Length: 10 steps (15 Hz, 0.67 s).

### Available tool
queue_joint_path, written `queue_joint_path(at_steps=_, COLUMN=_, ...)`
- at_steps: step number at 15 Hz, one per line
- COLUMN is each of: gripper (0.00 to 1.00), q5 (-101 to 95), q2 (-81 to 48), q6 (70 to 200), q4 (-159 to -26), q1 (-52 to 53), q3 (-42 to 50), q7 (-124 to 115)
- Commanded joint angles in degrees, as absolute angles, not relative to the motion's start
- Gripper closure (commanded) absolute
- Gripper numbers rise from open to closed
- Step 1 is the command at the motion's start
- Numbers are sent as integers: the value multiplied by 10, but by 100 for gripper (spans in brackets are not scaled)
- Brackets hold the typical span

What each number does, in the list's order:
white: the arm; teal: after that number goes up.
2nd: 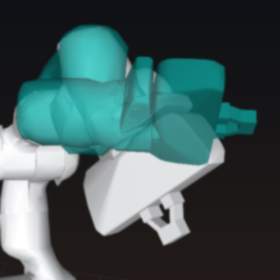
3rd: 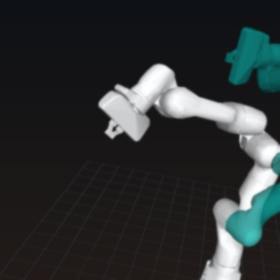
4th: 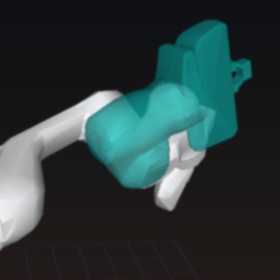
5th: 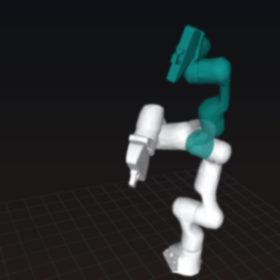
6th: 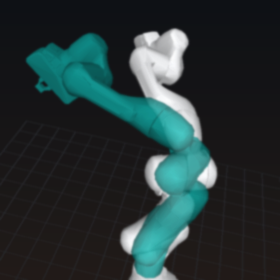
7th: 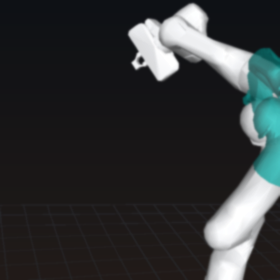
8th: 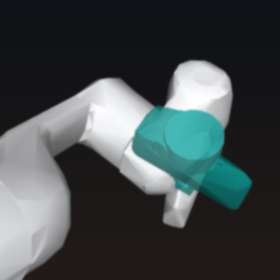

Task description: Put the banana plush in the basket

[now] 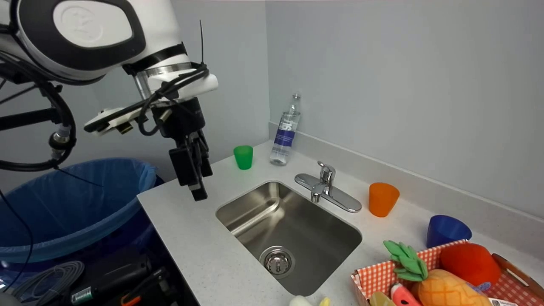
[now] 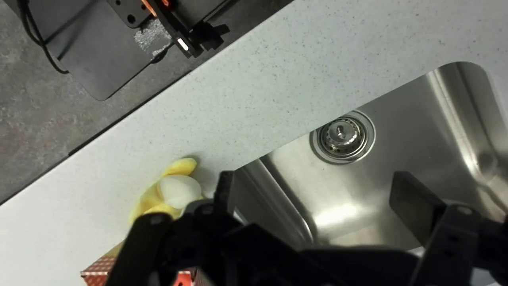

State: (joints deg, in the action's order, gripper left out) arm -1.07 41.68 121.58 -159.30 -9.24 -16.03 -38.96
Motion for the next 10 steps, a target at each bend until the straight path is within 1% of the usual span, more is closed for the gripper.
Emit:
queue_joint_path(at_steps=1, gripper=0, q5=-32, q2=383, q6=1256, q4=-1592, q1=-115, q3=-122, q7=-400)
queue_joint_path(at_steps=10, gripper=0, q5=-42, q2=306, q6=1360, q4=-1590, q1=-195, q3=-54, q7=-421)
